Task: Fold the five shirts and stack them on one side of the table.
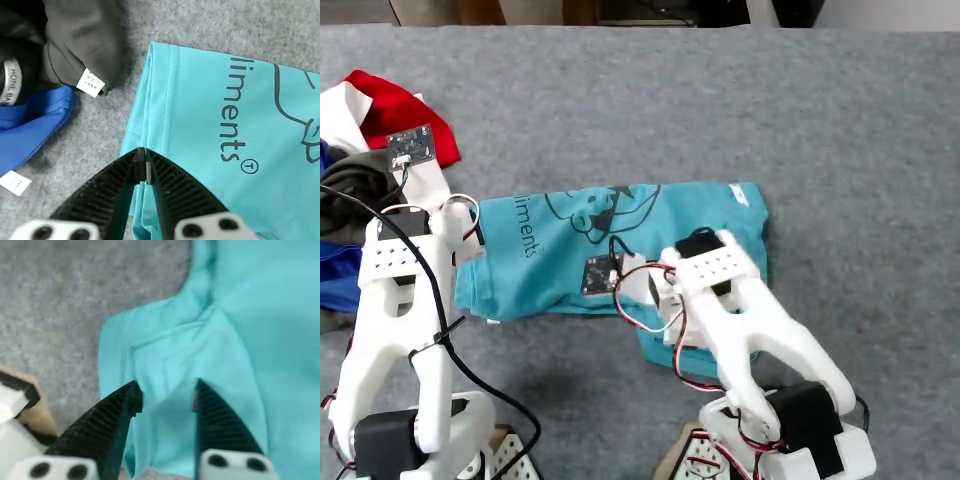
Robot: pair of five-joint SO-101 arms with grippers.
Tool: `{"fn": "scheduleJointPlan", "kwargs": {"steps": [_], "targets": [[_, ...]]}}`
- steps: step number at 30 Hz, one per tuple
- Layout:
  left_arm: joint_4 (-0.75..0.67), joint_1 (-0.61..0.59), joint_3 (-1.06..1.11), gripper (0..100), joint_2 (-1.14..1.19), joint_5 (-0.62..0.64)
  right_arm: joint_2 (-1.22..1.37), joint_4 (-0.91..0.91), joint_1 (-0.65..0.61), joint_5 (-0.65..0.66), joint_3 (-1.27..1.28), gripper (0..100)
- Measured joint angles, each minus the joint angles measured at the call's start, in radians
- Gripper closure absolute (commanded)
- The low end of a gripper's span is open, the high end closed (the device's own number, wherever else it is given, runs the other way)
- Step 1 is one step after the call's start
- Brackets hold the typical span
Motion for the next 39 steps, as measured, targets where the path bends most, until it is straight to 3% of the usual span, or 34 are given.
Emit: {"fn": "scheduleJointPlan", "kwargs": {"steps": [6, 15, 24, 39], "targets": [[0.000, 0.000, 0.000, 98, 0.000, 0.000, 0.000, -0.031, 0.000, -0.051, 0.000, 98.4], [0.008, 0.000, 0.000, 98, 0.000, 0.000, -0.008, 0.011, 0.000, -0.054, 0.000, 98.9], [0.021, 0.000, 0.000, 98, 0.000, 0.000, -0.180, 0.107, 0.000, -0.054, 0.000, 99.0], [0.028, 0.000, 0.000, 98, 0.000, 0.000, -0.216, 0.158, -0.172, -0.130, 0.000, 99.0]]}}
